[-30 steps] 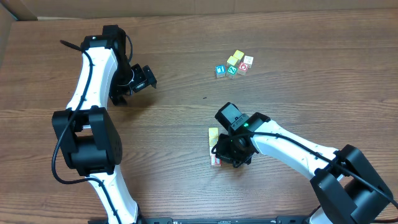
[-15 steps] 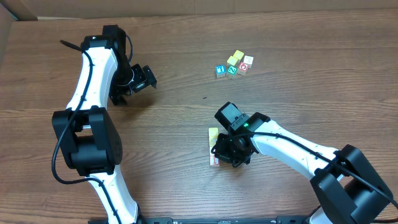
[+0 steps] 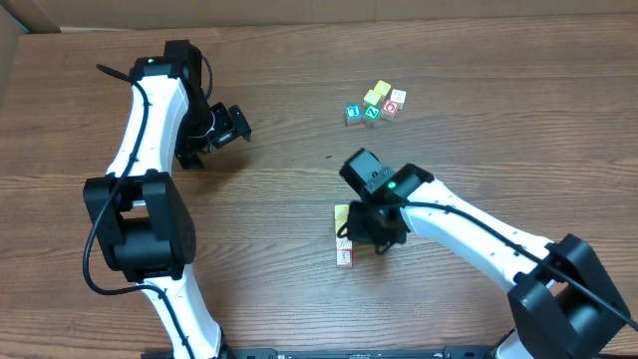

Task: Flip 4 blocks

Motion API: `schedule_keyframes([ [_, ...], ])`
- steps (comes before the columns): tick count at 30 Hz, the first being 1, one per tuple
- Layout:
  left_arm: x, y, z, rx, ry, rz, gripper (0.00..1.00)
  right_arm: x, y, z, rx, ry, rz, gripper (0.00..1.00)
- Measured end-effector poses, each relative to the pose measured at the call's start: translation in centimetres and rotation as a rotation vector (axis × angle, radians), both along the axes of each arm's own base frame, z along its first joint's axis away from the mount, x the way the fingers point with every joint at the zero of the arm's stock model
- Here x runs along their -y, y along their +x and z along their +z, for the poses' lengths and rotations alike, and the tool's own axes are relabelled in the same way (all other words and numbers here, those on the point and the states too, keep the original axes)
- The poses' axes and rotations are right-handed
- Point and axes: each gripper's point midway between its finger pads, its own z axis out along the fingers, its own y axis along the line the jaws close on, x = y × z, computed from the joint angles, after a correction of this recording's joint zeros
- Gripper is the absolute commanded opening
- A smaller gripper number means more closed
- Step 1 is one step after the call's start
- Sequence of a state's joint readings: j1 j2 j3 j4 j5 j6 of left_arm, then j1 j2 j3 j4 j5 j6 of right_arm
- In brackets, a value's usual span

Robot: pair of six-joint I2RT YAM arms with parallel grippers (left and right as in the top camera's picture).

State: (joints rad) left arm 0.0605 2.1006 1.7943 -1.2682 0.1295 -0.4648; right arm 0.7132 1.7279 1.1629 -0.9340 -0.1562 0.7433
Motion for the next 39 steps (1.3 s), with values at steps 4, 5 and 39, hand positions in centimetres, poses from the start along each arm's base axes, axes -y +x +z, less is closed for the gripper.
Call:
schedule_keyframes([
  [4, 0.0, 0.0, 0.0, 0.000, 0.000, 0.000, 1.00, -0.1, 2.5, 1.7, 0.127, -0.033, 0.113, 0.35],
  [5, 0.0, 0.0, 0.0, 0.000, 0.000, 0.000, 1.00, 0.0, 2.8, 2.1, 0.147, -0.046, 0.143, 0.51],
  [39, 0.0, 0.0, 0.0, 0.000, 0.000, 0.000, 1.00, 20.7, 16.2, 9.3, 0.373, -0.333, -0.269, 1.00],
])
